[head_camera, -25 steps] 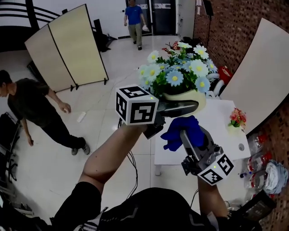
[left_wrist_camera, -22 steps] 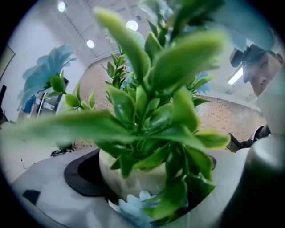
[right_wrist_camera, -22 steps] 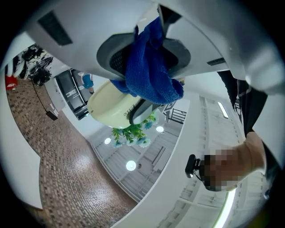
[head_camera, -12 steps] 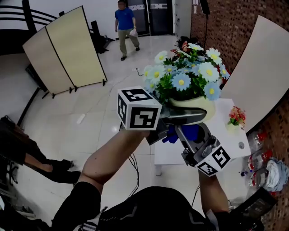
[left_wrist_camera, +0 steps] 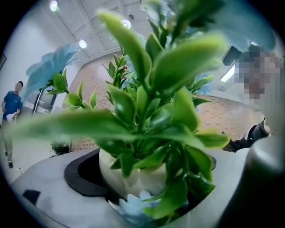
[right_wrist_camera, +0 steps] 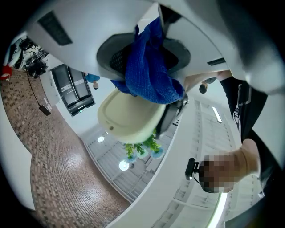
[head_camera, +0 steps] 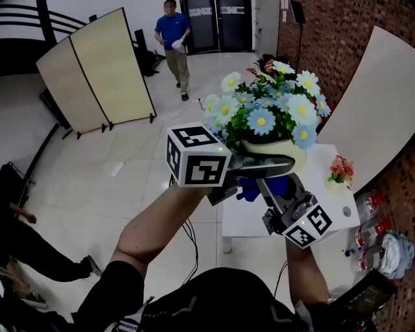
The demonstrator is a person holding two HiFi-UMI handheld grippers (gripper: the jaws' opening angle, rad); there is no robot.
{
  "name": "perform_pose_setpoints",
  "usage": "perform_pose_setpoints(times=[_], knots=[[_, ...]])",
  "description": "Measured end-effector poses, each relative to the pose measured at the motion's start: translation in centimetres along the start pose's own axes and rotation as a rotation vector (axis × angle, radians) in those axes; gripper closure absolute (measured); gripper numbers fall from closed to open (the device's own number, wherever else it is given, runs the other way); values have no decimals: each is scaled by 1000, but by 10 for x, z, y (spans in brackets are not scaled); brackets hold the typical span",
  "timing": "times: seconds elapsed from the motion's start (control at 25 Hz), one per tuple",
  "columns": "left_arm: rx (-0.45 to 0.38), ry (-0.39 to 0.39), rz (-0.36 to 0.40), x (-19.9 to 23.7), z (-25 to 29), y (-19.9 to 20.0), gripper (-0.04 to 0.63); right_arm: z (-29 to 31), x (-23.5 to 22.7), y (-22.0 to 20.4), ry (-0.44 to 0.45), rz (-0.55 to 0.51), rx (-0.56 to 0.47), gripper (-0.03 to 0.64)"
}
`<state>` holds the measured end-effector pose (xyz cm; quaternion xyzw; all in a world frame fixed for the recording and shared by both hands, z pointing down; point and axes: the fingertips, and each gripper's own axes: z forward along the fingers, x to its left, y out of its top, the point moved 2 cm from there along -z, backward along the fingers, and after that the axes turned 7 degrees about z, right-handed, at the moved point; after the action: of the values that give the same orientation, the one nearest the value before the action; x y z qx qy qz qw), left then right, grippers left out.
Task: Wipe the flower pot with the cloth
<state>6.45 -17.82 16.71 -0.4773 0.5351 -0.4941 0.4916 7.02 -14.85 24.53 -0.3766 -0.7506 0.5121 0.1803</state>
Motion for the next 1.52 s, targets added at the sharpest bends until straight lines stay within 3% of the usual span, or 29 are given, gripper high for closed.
perform_pose_setpoints(times=[0.16,0.4,0.72,1.08,1.32,1.52], knots=[[17,63,-11,17,1,-11,48,-23,24,12,33,31,-28,522],[12,67,-44,16,7,-18,48,-23,36,10,60,20,-7,522],[-26,-23,-63,-5,2,-3,48,-2,16,3,66,22,-16,522],[-33,-50,-51,-14,-3,5,48,13,-11,-2,57,52,-17,522],[-25,-11,-19,-14,-7,6,48,-2,-8,6,52,66,4,522],[13,76,49,8,-4,-5,48,-44,-44,31,-25,29,37,522]])
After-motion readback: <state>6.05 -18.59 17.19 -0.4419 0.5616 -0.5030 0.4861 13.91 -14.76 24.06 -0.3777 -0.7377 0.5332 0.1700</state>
